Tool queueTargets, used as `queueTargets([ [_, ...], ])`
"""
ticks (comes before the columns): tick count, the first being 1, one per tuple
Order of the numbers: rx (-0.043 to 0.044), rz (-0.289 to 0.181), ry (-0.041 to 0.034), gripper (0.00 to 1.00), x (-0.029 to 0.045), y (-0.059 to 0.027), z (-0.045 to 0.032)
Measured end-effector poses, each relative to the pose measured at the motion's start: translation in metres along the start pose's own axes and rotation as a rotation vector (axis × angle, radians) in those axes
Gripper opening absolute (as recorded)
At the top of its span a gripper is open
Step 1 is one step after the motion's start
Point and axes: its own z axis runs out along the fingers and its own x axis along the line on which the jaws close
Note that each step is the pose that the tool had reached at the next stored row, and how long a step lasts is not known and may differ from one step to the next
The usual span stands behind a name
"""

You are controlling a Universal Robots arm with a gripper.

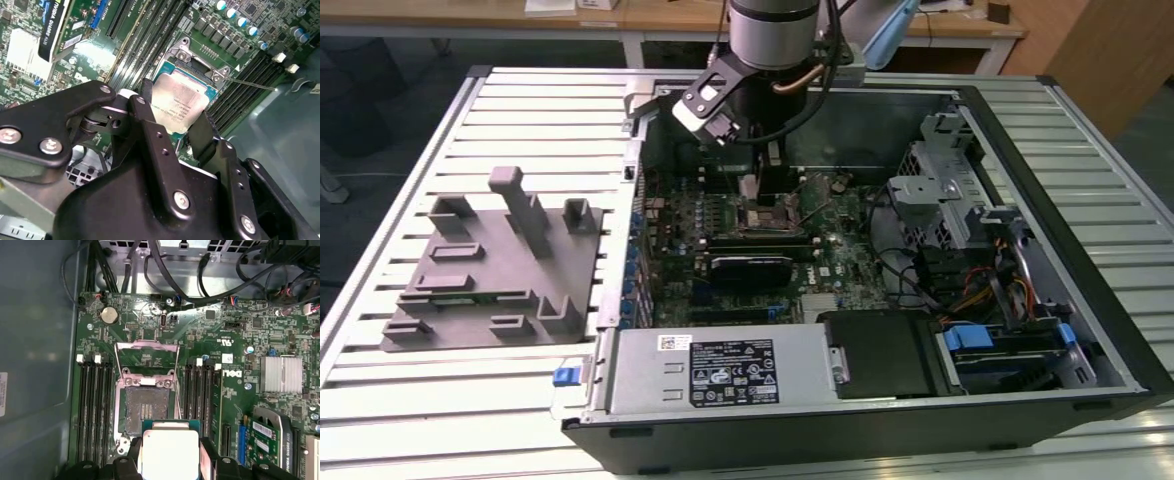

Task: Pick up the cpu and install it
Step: 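Pick up the cpu and move it towards the insertion slot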

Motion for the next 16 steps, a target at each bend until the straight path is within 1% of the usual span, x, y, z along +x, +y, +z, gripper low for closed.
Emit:
queueTargets([
  [7,0.0,0.0,-0.0001,0.54,0.0,0.0,0.0003],
  [9,0.0,0.0,-0.0001,0.54,0.001,0.0001,0.001],
  [12,0.0,0.0,0.0,0.54,0.0032,0.0001,0.0035],
  [16,0.0,0.0,-0.0001,0.54,0.0035,0.0001,0.0069],
])
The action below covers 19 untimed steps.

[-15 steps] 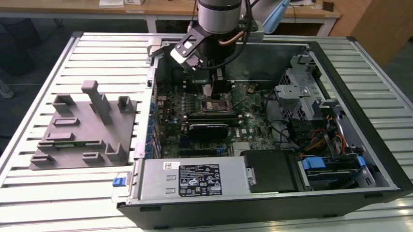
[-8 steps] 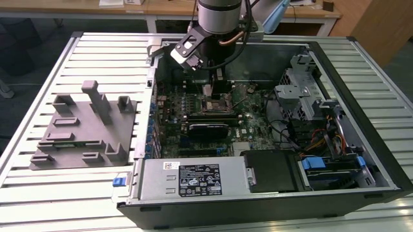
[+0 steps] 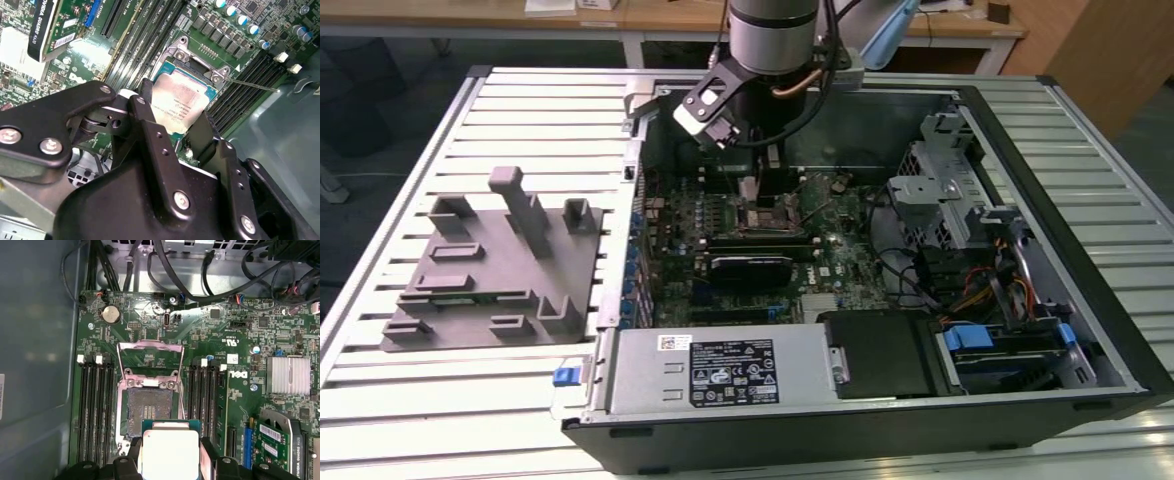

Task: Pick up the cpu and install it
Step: 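Pick up the cpu and move it towards the insertion slot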

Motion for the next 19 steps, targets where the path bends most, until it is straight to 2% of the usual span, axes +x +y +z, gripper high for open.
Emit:
queueTargets([
  [11,0.0,0.0,-0.0002,0.54,0.0008,0.0004,0.0027],
  [19,0.0001,0.0,-0.001,0.54,0.0041,0.0005,0.0046],
])
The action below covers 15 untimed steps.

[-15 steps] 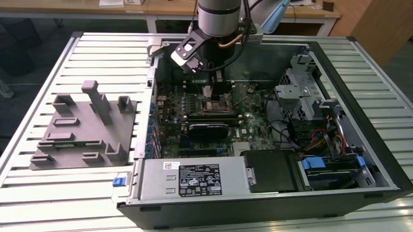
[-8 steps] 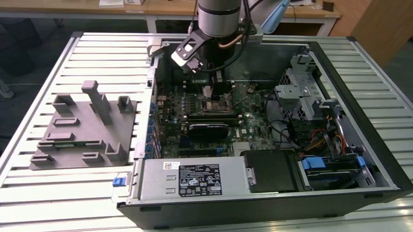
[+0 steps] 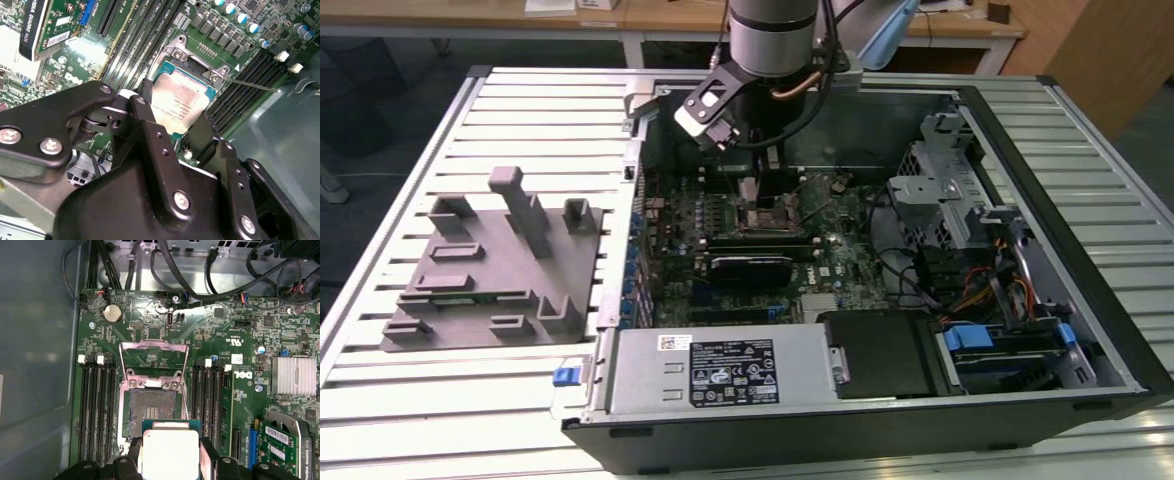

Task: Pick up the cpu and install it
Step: 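Pick up the cpu and move it towards the insertion slot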

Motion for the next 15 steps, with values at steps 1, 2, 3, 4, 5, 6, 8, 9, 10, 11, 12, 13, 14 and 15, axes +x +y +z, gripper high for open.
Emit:
queueTargets([
  [1,0.0,0.0,-0.0001,0.54,0.0004,0.0001,0.0002],
  [2,0.0,0.0,-0.0002,0.54,0.0009,0.0001,0.0005],
  [3,0.0,0.0,-0.0002,0.54,0.0013,0.0001,0.0007],
  [4,0.0,0.0,-0.0003,0.54,0.0017,0.0002,0.001],
  [5,0.0,0.0,-0.0003,0.54,0.0021,0.0002,0.0013],
  [6,0.0,0.0,-0.0003,0.54,0.0026,0.0002,0.0015],
  [8,0.0001,0.0,-0.0005,0.54,0.0034,0.0004,0.002],
  [9,0.0,0.0,-0.0005,0.54,0.0039,0.0004,0.0023],
  [10,0.0,0.0,-0.0005,0.54,0.0045,0.0004,0.0026],
  [11,0.0,0.0,-0.0006,0.54,0.0049,0.0005,0.0029],
  [12,0.0,0.0,-0.0006,0.54,0.0054,0.0006,0.0032],
  [13,0.0,0.0,-0.0007,0.54,0.0059,0.0006,0.0034],
  [14,0.0,0.0,-0.0007,0.54,0.0065,0.0006,0.0037],
  [15,0.0,0.0,-0.0007,0.54,0.007,0.0007,0.004],
])
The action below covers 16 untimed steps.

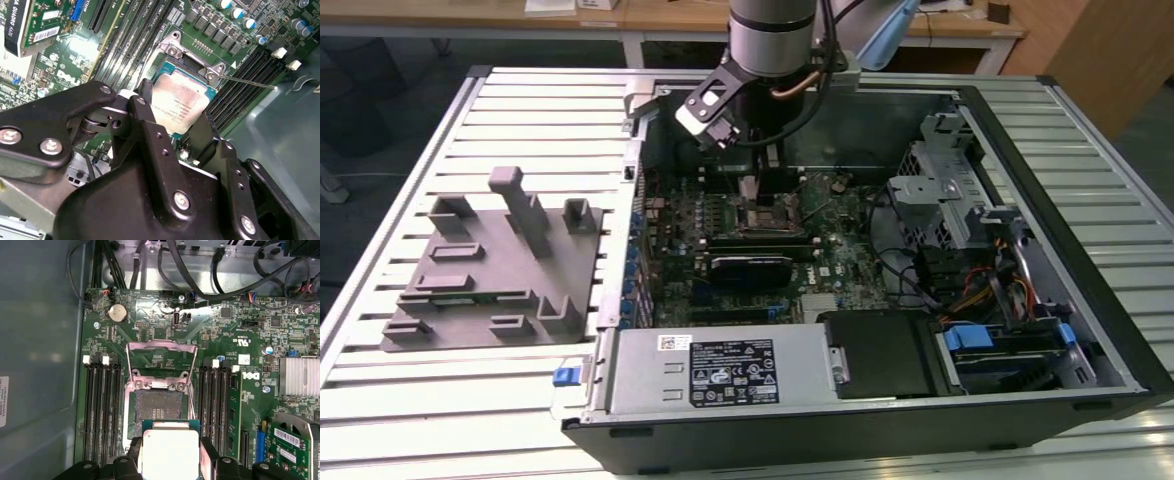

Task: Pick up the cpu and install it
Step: 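Pick up the cpu and move it towards the insertion slot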

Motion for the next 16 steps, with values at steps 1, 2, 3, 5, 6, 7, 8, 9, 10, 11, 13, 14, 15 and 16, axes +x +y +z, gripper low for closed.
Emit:
queueTargets([
  [1,-0.0001,0.0,0.0,0.54,0.0006,0.0,0.0003],
  [2,0.0,0.0,-0.0001,0.54,0.0011,0.0001,0.0005],
  [3,0.0,0.0,-0.0001,0.54,0.0016,0.0001,0.0008],
  [5,0.0,0.0,-0.0002,0.54,0.0031,0.0003,0.0017],
  [6,0.0,0.0,-0.0001,0.54,0.0036,0.0003,0.002],
  [7,0.0,0.0,-0.0002,0.54,0.0041,0.0003,0.0023],
  [8,0.0,0.0,-0.0002,0.54,0.0047,0.0004,0.0026],
  [9,0.0,0.0,-0.0002,0.54,0.0053,0.0004,0.0029],
  [10,0.0,0.0,-0.0001,0.54,0.0058,0.0005,0.0033],
  [11,0.0001,0.0,-0.0002,0.54,0.0063,0.0006,0.0036],
  [13,-0.0001,0.0,0.0001,0.54,0.0069,0.0007,0.0044],
  [14,0.0001,0.0,-0.0003,0.54,0.0075,0.0008,0.0047],
  [15,0.0001,0.0,-0.0003,0.54,0.0083,0.0011,0.0053],
  [16,0.0,0.0,-0.0002,0.54,0.0091,0.0015,0.0061],
])
